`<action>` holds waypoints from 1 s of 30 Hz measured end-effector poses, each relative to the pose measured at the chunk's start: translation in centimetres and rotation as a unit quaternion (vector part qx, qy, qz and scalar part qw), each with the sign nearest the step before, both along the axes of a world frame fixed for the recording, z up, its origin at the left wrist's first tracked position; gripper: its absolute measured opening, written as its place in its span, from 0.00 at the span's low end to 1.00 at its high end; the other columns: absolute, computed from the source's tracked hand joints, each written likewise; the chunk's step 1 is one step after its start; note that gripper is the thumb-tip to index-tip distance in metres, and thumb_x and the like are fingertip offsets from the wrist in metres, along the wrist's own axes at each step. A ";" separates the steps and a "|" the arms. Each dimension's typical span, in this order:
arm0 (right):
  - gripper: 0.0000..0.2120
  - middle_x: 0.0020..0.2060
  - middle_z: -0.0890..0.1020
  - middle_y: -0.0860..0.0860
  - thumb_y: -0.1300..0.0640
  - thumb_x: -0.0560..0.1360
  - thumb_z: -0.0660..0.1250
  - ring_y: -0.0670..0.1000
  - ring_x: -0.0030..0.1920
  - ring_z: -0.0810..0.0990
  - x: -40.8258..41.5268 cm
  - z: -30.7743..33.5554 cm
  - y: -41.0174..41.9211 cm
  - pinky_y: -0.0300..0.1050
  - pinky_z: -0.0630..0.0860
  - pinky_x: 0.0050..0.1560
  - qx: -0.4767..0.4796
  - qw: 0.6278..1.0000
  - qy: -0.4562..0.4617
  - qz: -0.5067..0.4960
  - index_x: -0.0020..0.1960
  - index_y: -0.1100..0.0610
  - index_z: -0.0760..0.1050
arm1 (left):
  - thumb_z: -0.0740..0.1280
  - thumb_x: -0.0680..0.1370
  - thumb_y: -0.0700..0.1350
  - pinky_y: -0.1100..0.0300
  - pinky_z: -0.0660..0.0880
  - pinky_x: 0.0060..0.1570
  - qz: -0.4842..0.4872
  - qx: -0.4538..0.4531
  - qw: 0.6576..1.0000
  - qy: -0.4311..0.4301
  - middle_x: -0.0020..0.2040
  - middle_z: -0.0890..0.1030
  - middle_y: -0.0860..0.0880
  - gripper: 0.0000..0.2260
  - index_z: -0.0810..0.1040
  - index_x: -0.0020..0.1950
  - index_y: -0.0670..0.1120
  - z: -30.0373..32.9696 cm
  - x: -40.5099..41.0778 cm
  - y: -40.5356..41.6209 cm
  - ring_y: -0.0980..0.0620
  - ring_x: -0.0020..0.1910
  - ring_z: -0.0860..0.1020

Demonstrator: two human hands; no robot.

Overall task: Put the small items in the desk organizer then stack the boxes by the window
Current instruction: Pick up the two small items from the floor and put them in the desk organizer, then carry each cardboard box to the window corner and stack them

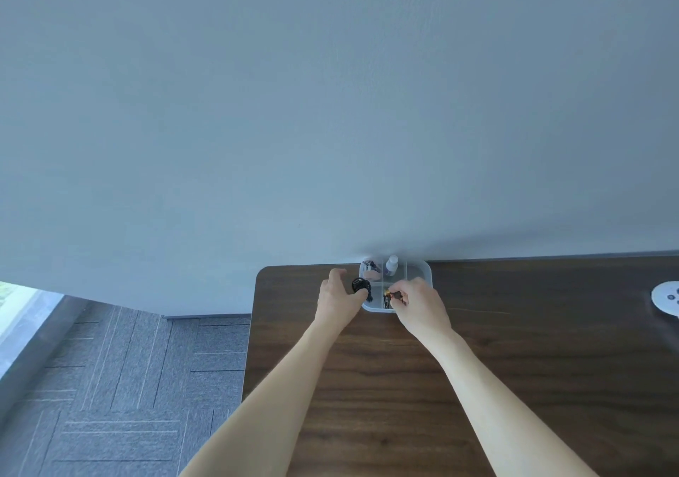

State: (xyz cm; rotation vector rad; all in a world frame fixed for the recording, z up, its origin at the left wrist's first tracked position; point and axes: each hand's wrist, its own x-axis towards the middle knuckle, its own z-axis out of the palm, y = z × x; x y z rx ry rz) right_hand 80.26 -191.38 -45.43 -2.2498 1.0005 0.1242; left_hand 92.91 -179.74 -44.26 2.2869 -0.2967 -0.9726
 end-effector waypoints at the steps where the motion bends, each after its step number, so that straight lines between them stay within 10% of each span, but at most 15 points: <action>1: 0.09 0.49 0.77 0.50 0.55 0.78 0.66 0.50 0.44 0.80 -0.2 0.3 0.2 0.49 0.79 0.47 0.002 1.000 -0.002 0.003 0.55 0.49 0.82 | 0.70 0.75 0.49 0.60 0.68 0.52 -0.005 0.007 1.000 -0.004 0.64 0.73 0.45 0.28 0.66 0.73 0.48 0.3 -0.2 0.5 0.50 0.55 0.74; 18: 0.09 0.51 0.80 0.47 0.50 0.77 0.65 0.50 0.52 0.79 -0.4 4.8 12.9 0.48 0.77 0.54 0.070 0.979 0.058 0.183 0.55 0.50 0.79 | 0.67 0.76 0.49 0.60 0.71 0.53 -0.026 0.091 0.994 -0.046 0.62 0.77 0.48 0.18 0.74 0.66 0.47 5.3 -5.2 17.4 0.49 0.61 0.75; 30: 0.09 0.49 0.82 0.48 0.51 0.78 0.63 0.49 0.50 0.79 2.8 8.9 44.0 0.45 0.77 0.49 0.009 0.910 0.083 0.406 0.52 0.52 0.79 | 0.66 0.76 0.45 0.53 0.78 0.54 0.176 0.079 0.980 -0.041 0.61 0.77 0.45 0.16 0.76 0.64 0.45 7.8 -9.8 51.4 0.47 0.54 0.78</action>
